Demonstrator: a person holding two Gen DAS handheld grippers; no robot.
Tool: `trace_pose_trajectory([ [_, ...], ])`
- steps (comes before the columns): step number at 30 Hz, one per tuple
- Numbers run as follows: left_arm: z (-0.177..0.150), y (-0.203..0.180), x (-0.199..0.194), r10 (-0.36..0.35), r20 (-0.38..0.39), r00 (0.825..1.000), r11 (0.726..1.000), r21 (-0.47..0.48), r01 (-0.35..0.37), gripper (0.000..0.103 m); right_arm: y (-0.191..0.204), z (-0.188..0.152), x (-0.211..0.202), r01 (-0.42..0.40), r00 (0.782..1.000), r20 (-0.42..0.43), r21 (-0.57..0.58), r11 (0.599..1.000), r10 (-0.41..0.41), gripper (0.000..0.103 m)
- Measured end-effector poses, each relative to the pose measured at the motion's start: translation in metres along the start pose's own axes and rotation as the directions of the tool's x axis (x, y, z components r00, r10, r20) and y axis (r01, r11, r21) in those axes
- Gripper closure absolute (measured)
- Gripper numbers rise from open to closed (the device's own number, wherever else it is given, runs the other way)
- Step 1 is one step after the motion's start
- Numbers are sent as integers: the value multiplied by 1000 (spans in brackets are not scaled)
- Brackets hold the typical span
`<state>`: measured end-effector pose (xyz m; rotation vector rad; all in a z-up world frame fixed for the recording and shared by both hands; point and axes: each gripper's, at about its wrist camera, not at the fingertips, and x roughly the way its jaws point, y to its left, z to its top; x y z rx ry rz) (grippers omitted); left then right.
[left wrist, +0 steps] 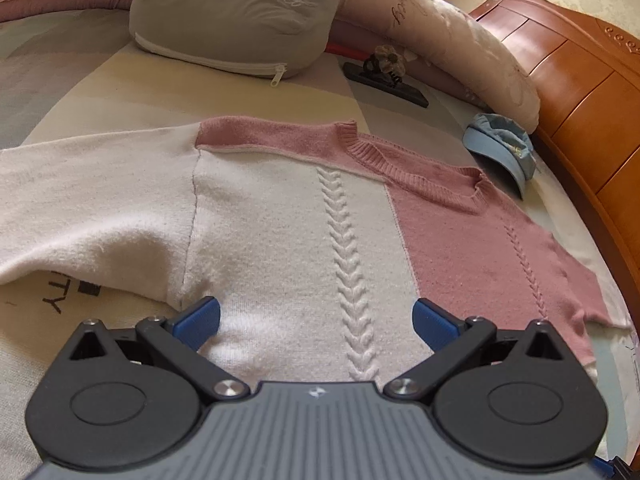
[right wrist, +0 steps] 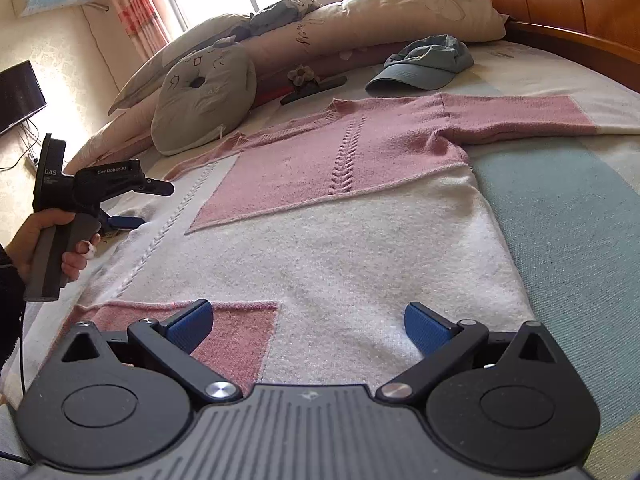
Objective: Fold clothes
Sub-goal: 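Move the open left tool toward the pink ribbed collar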
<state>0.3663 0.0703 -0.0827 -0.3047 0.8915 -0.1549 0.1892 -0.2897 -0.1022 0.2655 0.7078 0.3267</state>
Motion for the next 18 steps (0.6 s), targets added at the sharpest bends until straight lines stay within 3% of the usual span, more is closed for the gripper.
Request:
trace_pose_trajectory([
  [3,3,-7,-7,-32,65,997,999,21,30,1,2,-1,1,13,1000,0,-17,1000,-13,0],
  [7,-1,3,13,-23,1,1000,999,-37,23,1,5,-2,0,29,1000,-4,-43,999,-30,0],
  [14,4,6,-7,-74,32,997,993,-89,77,1,5,-3,-1,32,999,-3,-44,999,-32,0],
  [18,-6,10,5,-77,-19,997,991,-112,75,1,7,-3,0,40,999,-4,-54,998,-41,0],
])
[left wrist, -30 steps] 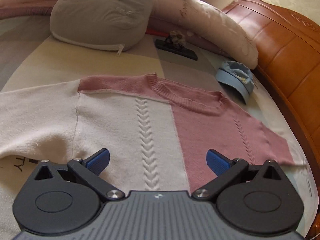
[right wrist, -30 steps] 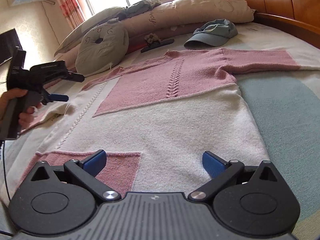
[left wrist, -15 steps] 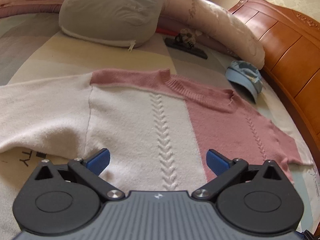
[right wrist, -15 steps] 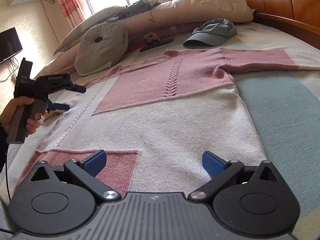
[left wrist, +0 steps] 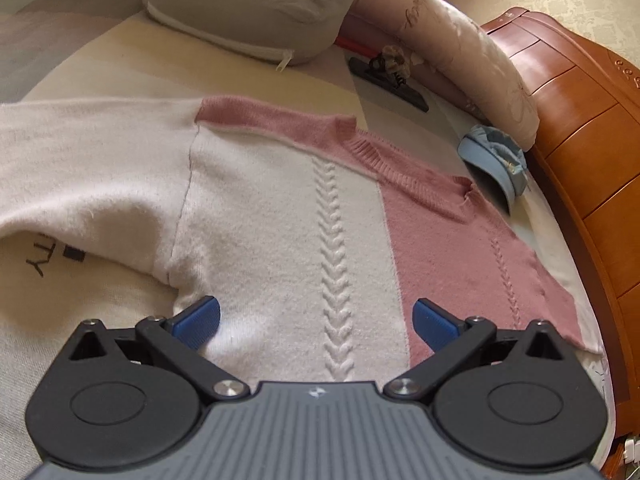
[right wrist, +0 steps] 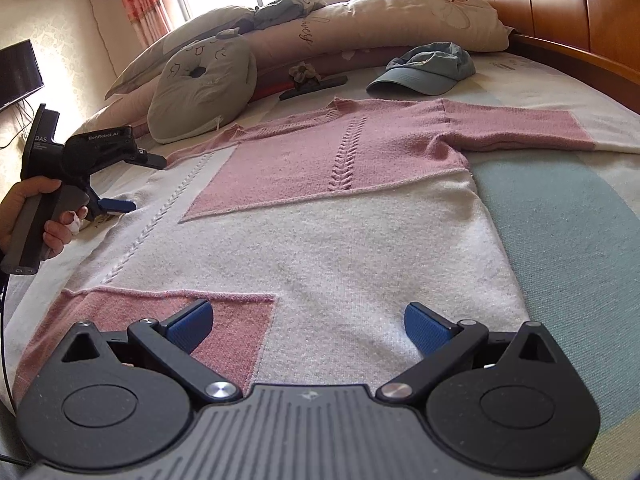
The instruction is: Fold clothes
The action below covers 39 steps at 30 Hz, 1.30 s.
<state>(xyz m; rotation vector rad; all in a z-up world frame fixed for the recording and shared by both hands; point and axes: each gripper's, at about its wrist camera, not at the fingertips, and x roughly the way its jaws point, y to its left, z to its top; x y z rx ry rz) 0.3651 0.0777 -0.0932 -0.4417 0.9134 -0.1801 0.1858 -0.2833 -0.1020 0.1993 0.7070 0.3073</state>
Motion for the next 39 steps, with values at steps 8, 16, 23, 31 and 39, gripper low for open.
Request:
trace_pose_trajectory([
  [8,21,-17,-42,24,23,999,999,41,-24,1,24,21,-3,78,996,-27,-74,994,-81,0],
  [16,47,-18,-57,60,16,998,997,49,-61,1,88,71,33,-29,999,-30,-172,985,24,0],
  [23,67,-10,-7,81,-33,996,997,5,-81,1,77,31,63,-65,990,-135,-199,978,39,0],
  [31,91,6,57,124,-44,991,990,-60,-127,1,63,34,56,-108,986,-141,-118,987,91,0],
  [39,123,9,85,144,26,989,988,-54,-143,1,66,31,56,-87,988,-143,-183,979,61,0],
])
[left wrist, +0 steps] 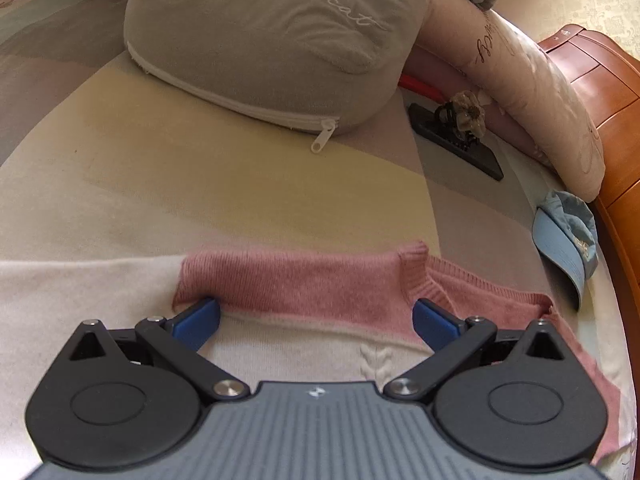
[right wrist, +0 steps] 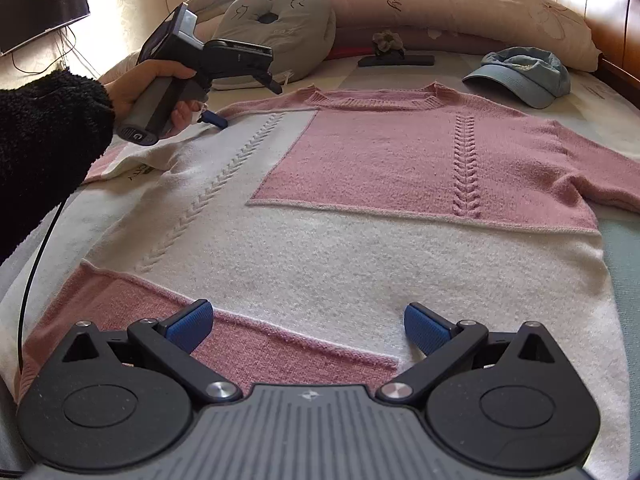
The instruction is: Fold clothes
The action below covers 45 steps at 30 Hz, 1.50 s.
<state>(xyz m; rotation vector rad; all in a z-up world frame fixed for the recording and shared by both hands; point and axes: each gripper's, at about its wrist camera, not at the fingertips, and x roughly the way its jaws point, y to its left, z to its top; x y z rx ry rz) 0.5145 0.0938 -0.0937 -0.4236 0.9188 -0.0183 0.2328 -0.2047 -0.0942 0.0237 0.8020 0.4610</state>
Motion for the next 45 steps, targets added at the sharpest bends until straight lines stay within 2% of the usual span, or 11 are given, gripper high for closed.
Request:
trace_pose_trajectory([
  [4,7,-4,-3,18,-7,1000,1000,-5,-18,1,-3,0,-1,-5,1000,4,6,1000,5,0],
  [10,8,1,-64,7,34,999,997,73,-9,1,-7,1,-4,-20,1000,11,48,999,19,0],
  [17,-11,56,-105,-50,8,999,997,-52,50,1,-3,0,-3,-1,1000,12,38,999,0,0],
  [23,-41,82,-92,-131,-37,991,983,-136,125,1,-1,0,-1,15,1000,11,28,999,-15,0],
  [25,-51,89,-84,-122,-63,990,984,-136,113,1,1,0,1,22,1000,11,20,1000,-22,0],
  [29,-56,97,-93,-93,-32,995,992,-85,90,1,1,-1,1,25,1000,10,13,1000,-25,0],
  [32,-50,100,-105,-77,-9,997,987,-139,75,1,0,-1,0,22,1000,12,17,1000,-22,0],
  [38,-56,81,-97,-213,-28,977,970,-125,208,1,3,-2,2,34,999,10,2,999,-34,0],
  [40,-64,77,-84,-182,-63,981,979,-105,175,1,3,-2,2,37,999,9,-5,999,-37,0],
  [42,-70,79,-85,-180,-28,983,981,-84,177,1,3,-2,2,35,999,9,-4,999,-35,0],
  [45,-70,86,-97,-189,-32,981,975,-128,184,1,2,-1,1,29,1000,9,5,1000,-29,0],
])
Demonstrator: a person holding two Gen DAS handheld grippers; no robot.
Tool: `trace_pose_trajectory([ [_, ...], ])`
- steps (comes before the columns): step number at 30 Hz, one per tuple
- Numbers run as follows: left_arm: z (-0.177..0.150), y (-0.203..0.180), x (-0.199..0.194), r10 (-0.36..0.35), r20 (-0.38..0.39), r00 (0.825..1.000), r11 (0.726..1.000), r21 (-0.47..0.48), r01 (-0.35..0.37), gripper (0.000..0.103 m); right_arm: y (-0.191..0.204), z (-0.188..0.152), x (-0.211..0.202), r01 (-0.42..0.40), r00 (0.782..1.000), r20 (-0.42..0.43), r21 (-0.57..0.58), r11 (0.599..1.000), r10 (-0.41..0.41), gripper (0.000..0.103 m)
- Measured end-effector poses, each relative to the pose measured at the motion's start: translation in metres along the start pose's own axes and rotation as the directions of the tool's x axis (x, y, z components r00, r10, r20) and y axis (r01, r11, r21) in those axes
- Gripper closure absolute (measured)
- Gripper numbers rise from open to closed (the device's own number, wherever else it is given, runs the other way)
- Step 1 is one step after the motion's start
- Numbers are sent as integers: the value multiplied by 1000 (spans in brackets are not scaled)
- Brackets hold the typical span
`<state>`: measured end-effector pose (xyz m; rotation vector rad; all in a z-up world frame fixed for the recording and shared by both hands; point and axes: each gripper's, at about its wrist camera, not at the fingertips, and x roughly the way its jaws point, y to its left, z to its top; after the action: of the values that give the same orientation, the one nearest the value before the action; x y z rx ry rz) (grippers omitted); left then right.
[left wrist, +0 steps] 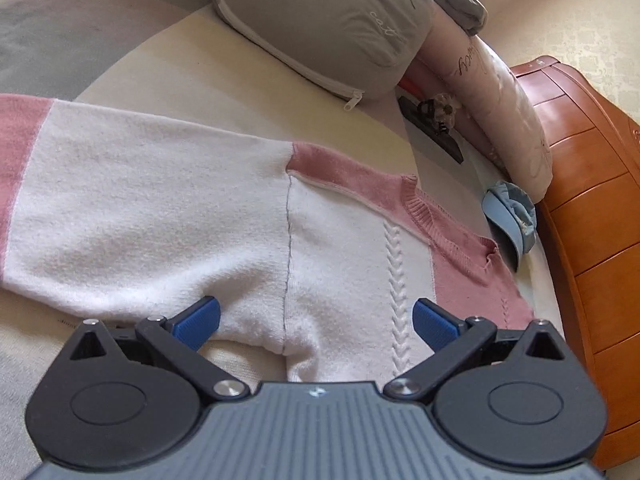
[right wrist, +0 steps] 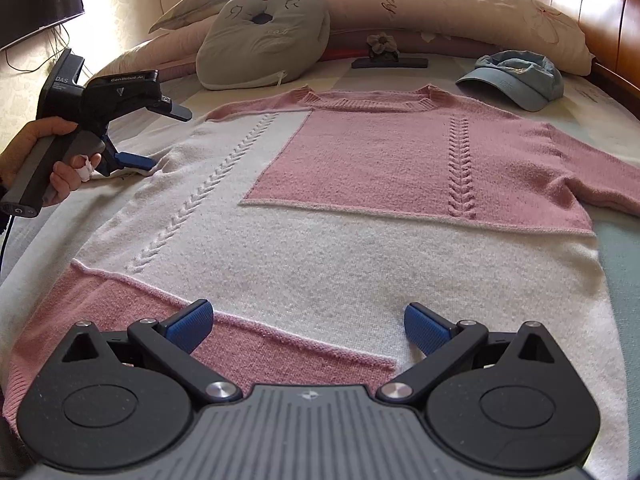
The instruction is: Fold clothes
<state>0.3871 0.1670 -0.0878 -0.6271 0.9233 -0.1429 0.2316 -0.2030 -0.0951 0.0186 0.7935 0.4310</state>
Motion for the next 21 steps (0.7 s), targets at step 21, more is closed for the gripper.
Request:
trace_pose_trajectory([
  [21,-3,158,-100,109,349,931,945,-327,11,1,4,-2,5,30,999,15,-20,999,-30,0],
])
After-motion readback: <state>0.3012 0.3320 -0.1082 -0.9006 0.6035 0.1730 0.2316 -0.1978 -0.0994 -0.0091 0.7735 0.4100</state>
